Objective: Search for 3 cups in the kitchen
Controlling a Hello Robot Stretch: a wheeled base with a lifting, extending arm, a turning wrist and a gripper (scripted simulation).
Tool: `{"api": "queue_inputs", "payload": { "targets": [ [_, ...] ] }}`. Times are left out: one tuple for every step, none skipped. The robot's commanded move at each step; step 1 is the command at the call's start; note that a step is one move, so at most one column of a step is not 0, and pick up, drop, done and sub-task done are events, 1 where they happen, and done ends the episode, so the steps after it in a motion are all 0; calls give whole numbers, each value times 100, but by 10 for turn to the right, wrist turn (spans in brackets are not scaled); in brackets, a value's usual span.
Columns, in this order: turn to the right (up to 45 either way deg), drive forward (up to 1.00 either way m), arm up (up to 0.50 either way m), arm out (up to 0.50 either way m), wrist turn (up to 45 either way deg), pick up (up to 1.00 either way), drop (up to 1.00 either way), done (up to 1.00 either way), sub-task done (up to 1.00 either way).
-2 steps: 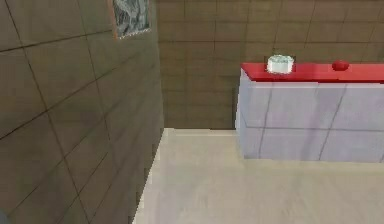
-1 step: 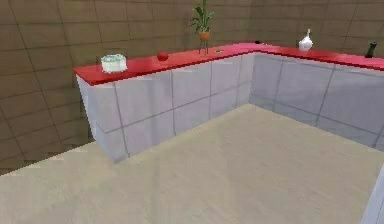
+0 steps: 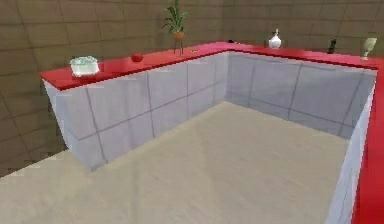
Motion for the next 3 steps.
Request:
{"api": "queue_inputs", "payload": {
  "targets": [
    [0, 35, 0, 0, 0, 0, 0, 0, 0],
    [390, 0, 0, 0, 0, 0, 0, 0, 0],
    [0, 100, 0, 0, 0, 0, 0, 0, 0]
  ]
}}
